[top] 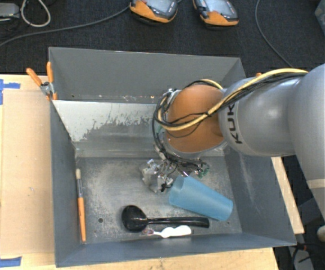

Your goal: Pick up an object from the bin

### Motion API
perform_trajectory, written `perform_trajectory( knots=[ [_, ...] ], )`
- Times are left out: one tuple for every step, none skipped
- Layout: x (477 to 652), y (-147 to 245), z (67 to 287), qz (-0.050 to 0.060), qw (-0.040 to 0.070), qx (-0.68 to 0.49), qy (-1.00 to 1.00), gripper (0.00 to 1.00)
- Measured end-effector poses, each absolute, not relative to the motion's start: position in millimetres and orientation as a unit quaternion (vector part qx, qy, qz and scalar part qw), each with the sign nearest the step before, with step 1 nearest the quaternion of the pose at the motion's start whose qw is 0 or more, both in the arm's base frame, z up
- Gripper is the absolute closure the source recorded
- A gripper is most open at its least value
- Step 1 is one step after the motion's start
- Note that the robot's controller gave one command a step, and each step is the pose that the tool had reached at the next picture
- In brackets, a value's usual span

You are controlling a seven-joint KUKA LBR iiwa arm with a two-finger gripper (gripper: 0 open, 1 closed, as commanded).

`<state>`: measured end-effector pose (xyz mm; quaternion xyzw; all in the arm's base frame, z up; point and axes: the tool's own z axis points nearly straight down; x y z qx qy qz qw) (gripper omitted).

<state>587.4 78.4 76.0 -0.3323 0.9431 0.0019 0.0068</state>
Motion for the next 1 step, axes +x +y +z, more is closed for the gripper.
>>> perform_trajectory(
  knots=[
    [585.8,29.7,92.9,0.003,0.007,-0.232,0.973,1.0]
  ],
)
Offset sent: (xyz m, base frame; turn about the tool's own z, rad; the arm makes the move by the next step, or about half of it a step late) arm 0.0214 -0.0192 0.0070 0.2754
